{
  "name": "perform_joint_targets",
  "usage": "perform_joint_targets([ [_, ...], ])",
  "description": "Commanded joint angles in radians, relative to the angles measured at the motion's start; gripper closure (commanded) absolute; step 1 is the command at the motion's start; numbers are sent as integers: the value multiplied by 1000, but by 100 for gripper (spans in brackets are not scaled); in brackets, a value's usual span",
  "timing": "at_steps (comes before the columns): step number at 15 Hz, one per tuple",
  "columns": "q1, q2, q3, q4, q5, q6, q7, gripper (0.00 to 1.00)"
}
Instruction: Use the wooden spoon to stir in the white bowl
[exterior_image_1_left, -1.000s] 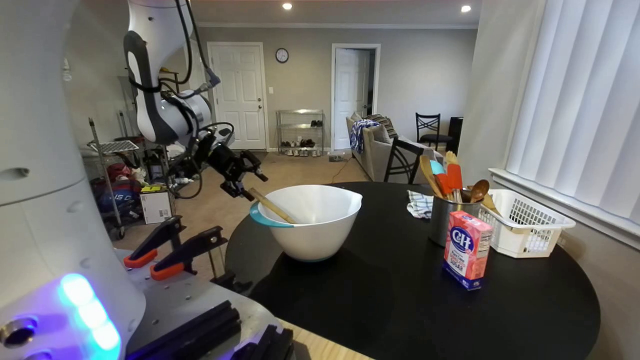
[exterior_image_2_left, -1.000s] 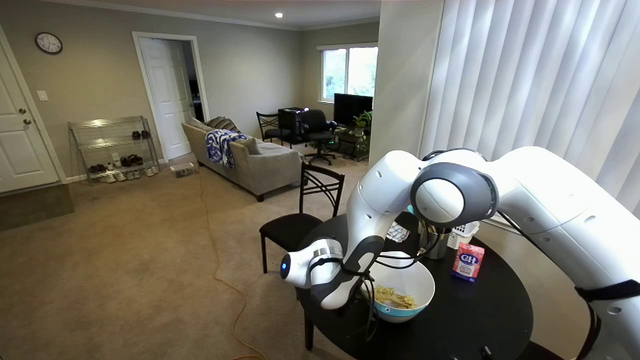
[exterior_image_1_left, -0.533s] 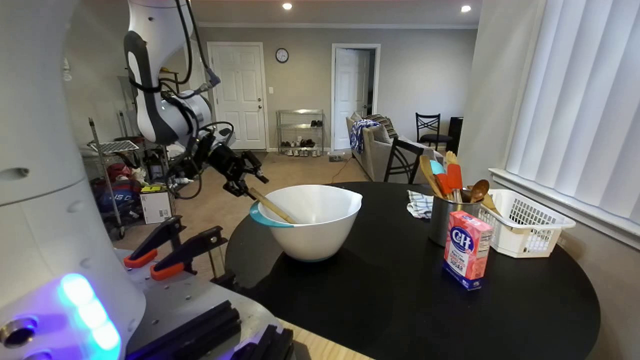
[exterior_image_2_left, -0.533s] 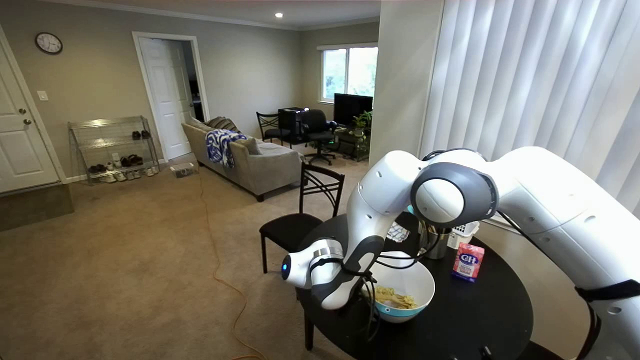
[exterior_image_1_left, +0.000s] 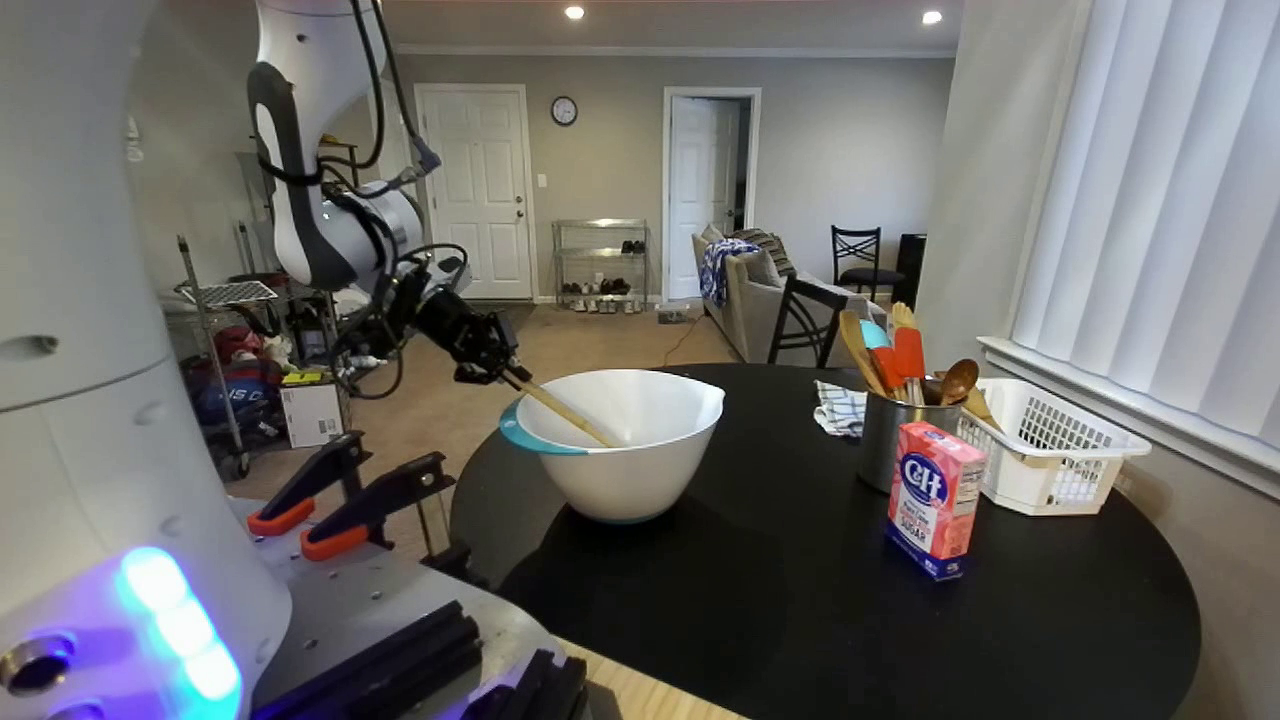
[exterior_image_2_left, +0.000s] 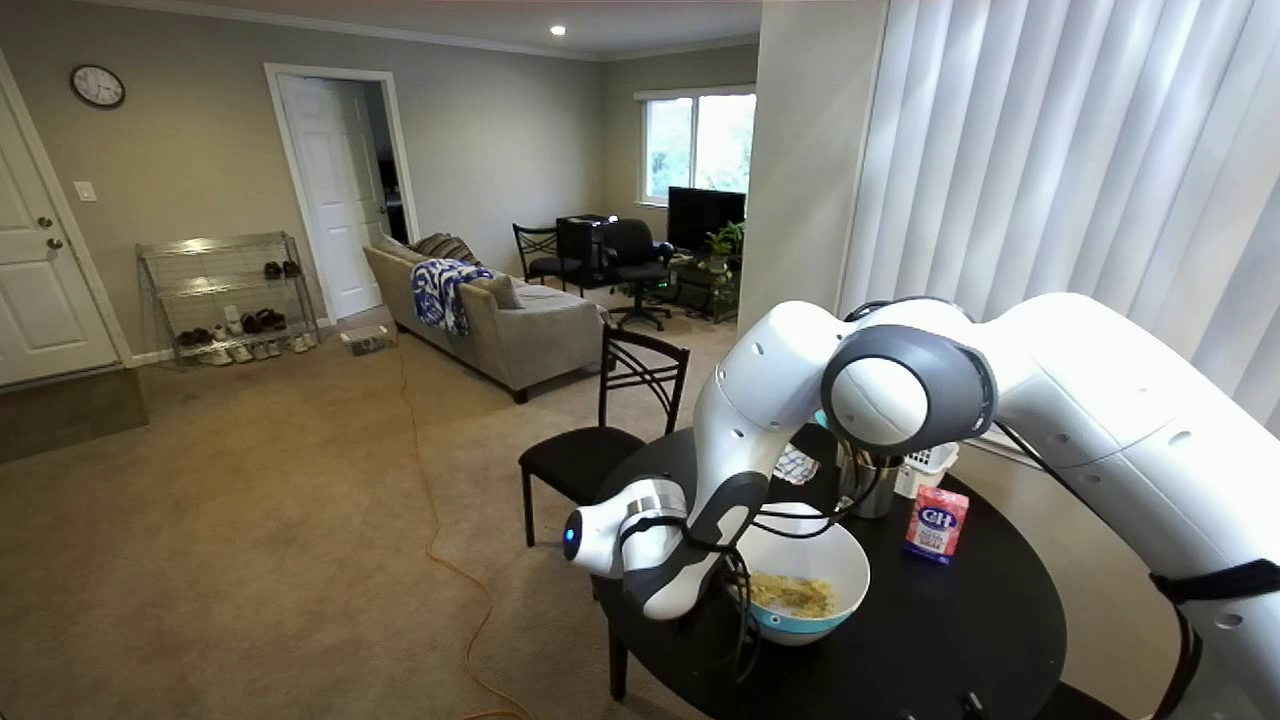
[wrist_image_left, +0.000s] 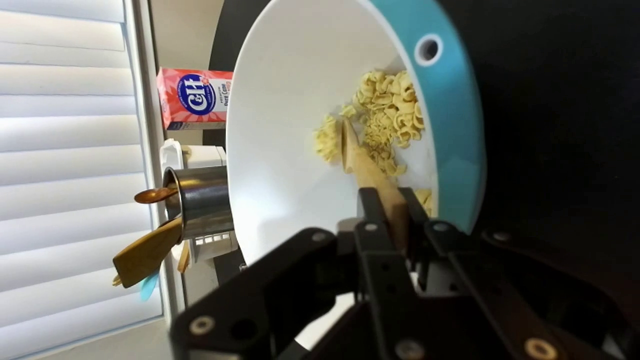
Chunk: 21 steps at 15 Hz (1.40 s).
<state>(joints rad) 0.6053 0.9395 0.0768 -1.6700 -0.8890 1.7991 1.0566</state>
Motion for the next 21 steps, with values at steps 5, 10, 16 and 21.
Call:
perform_joint_targets([
  [5,-18,-50,19,-57,1,-4,16,95],
  [10,-93,-143,73,-138,33,153,-5,95],
  [16,-137,-291,91,-224,111,145,-7,95],
  [21,-172,-391,94,-304,172,177,-22,95],
])
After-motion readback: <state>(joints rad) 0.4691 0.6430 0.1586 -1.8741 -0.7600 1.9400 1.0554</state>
